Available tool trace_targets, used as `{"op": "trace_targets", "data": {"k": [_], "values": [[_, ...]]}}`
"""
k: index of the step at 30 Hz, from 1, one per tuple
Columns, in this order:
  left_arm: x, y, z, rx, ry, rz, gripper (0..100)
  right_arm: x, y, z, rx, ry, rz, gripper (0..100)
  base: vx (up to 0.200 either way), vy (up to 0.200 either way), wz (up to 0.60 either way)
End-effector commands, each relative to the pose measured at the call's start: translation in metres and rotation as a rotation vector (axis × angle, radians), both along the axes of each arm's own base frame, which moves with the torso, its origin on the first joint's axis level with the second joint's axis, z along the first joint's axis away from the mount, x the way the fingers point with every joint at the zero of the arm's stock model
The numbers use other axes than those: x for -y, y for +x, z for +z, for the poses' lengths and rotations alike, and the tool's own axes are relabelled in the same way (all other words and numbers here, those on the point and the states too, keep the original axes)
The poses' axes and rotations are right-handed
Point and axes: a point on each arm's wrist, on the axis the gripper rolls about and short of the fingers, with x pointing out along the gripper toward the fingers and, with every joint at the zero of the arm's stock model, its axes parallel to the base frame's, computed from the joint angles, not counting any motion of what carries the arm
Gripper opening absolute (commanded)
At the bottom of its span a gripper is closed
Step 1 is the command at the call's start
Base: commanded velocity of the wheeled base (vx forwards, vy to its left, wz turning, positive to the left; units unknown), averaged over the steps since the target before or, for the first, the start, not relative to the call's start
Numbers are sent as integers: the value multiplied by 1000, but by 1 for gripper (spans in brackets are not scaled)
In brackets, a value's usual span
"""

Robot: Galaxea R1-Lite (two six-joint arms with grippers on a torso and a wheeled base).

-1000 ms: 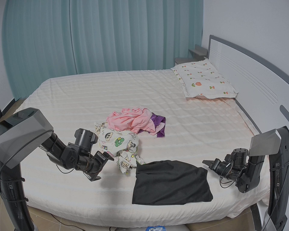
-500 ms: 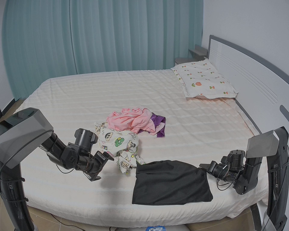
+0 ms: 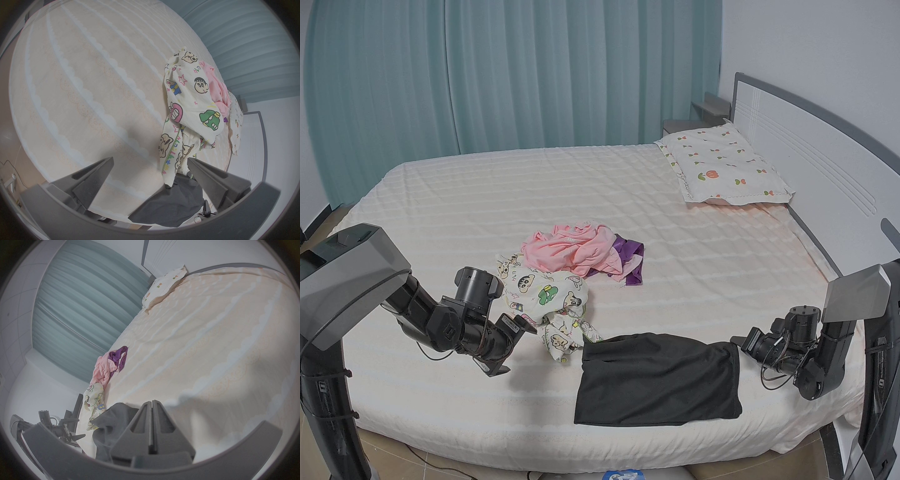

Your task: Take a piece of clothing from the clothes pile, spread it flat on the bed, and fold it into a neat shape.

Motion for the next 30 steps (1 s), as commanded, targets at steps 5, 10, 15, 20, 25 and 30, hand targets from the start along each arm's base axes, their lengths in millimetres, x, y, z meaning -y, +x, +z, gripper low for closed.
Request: {"op": "trace_targets", "data": {"k": [5, 10, 15, 20, 25, 30], "values": [[-1, 0, 0, 0, 0, 2, 100, 6, -5, -2, -5, -55, 12, 100, 0, 0, 0], [0, 0, 0, 3, -2, 2, 100, 7, -6, 5, 18, -57, 10, 100, 0, -40, 0], [0, 2, 1, 9, -2, 5, 100, 5, -6, 6, 23, -58, 17, 100, 0, -80, 0], [5, 1, 2, 13, 3, -5, 100, 0, -6, 6, 24, -57, 32, 100, 0, 0, 0], [10, -1, 3, 18, 19, -4, 100, -5, -7, 8, 33, -64, 37, 100, 0, 0, 0], [40, -16, 5, 15, 16, -85, 100, -10, -8, 9, 31, -65, 51, 100, 0, 0, 0]]}}
